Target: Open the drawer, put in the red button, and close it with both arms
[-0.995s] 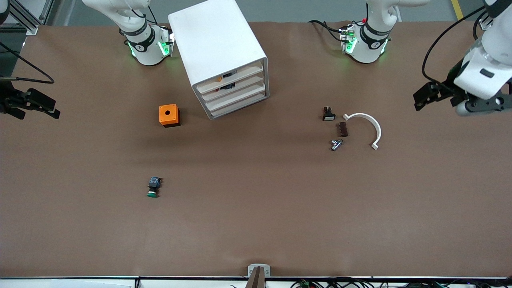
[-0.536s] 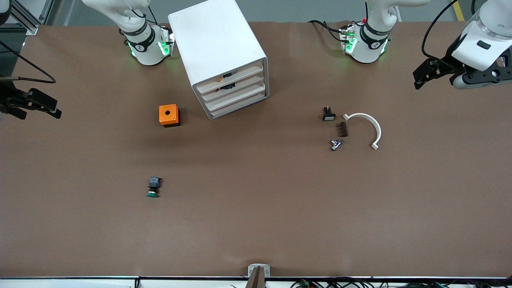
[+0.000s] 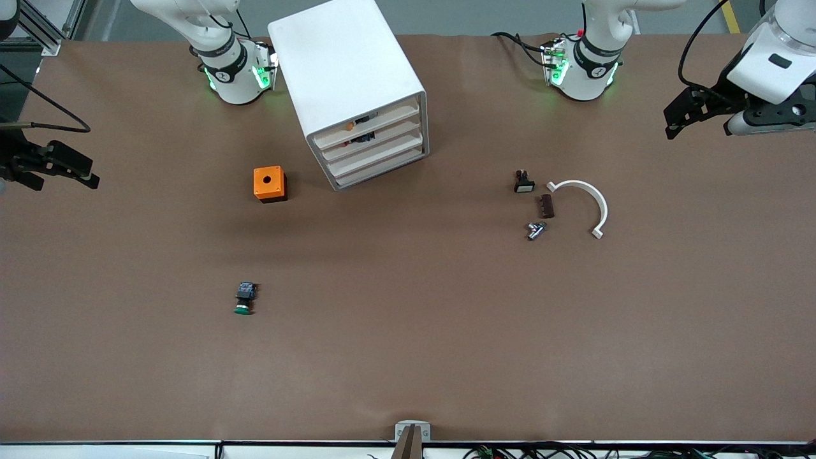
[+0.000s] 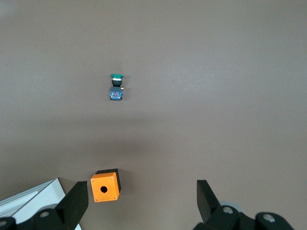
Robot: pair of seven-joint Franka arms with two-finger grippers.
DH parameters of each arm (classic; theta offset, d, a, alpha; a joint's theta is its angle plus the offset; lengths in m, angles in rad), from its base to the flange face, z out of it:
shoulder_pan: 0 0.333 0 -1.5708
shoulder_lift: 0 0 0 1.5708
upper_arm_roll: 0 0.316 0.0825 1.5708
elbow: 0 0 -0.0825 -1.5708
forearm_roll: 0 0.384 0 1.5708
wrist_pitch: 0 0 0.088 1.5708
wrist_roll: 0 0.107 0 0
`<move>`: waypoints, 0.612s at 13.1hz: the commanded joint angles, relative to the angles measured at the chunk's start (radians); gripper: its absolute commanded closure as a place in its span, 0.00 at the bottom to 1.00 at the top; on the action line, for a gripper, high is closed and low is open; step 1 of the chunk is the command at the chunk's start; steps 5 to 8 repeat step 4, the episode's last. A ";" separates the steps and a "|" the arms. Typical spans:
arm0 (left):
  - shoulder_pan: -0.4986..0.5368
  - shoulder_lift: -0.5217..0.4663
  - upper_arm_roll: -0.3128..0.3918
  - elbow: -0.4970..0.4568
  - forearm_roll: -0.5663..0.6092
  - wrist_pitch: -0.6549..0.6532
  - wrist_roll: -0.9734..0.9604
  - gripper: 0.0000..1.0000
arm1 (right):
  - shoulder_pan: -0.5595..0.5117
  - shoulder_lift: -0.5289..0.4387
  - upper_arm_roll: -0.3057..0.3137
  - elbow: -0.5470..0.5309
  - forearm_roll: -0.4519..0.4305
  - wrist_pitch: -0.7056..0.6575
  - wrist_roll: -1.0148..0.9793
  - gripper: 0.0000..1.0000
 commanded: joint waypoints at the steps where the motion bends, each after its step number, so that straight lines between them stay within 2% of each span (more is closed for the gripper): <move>1: 0.004 0.066 0.003 0.091 -0.004 -0.054 0.024 0.00 | 0.003 -0.025 0.005 -0.018 -0.018 0.001 -0.008 0.00; 8: 0.005 0.068 0.003 0.091 -0.006 -0.054 0.025 0.00 | 0.007 -0.025 0.008 -0.016 -0.018 0.002 -0.008 0.00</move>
